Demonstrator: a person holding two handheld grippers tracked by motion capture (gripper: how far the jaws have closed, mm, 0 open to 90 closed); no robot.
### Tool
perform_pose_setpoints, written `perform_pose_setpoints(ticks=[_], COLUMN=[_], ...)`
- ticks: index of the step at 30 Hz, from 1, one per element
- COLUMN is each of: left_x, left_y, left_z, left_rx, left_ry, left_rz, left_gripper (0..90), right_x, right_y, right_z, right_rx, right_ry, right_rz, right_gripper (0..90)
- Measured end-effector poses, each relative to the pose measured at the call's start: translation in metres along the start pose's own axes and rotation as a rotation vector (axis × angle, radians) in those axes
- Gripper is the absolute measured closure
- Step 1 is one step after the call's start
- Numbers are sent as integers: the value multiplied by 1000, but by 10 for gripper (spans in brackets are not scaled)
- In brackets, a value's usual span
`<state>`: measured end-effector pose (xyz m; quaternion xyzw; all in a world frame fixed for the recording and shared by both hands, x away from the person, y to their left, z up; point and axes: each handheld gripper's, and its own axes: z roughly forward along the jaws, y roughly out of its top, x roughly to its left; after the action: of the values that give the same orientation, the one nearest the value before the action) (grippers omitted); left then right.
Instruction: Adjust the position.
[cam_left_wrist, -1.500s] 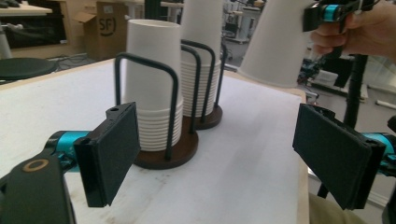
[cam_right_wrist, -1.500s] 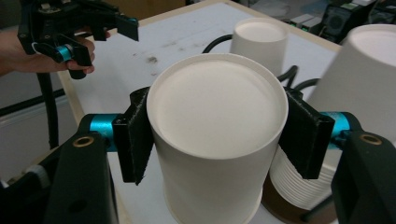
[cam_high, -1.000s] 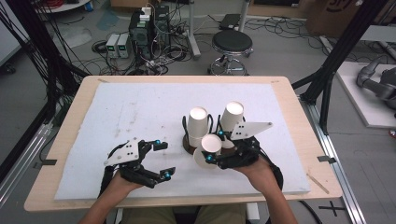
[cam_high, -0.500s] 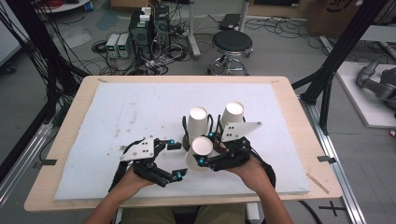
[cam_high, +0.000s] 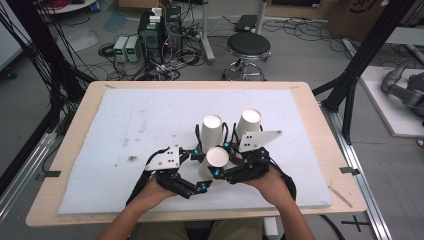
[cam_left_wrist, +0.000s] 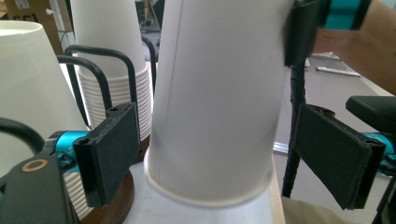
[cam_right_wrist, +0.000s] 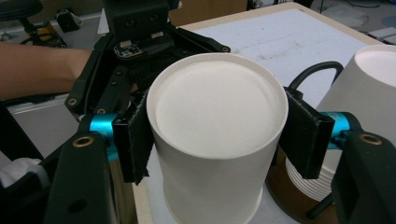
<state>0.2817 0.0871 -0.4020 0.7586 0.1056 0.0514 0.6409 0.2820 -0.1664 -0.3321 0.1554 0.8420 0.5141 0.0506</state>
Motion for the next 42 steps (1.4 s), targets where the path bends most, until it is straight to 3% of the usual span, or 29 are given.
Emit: perform_pose_setpoints(ticks=[14, 18, 25, 26, 27, 28, 29, 31, 36, 38, 42], left_x=[-1, 0, -1, -1, -1, -1, -1, 0, 0, 1, 3], left_y=[-5, -5, -5, -4, -2, -2, -1, 3, 14, 20, 30], left_z=[10, 10, 8, 8, 6, 6, 6, 4, 0, -1, 0], left_rx=[20, 12, 31, 41, 68, 68, 82, 128, 238, 287, 394], left_ry=[-19, -20, -13, -8, 0, 0, 4, 8, -3, -8, -15], left_rz=[-1, 4, 12, 14, 18, 18, 14, 22, 22, 36, 72], left_gripper=[153, 218, 256, 257, 259, 262, 262, 265, 267, 267, 269], right_x=[1, 1, 1, 0, 1, 1, 1, 0, 0, 0, -3], right_y=[2, 1, 0, 0, -1, -1, -1, -2, -3, -5, -8], right_z=[0, 0, 0, 0, 1, 1, 1, 0, -4, -6, -8], right_rx=[-33, -34, -30, -32, -37, -37, -40, -46, -64, -77, -49], right_ry=[44, 44, 45, 46, 22, 22, 0, 0, -10, -30, -7], right_rz=[14, 15, 15, 17, 19, 19, 24, 42, 27, 14, -1], right_gripper=[346, 347, 346, 340, 265, 265, 203, 199, 198, 189, 189])
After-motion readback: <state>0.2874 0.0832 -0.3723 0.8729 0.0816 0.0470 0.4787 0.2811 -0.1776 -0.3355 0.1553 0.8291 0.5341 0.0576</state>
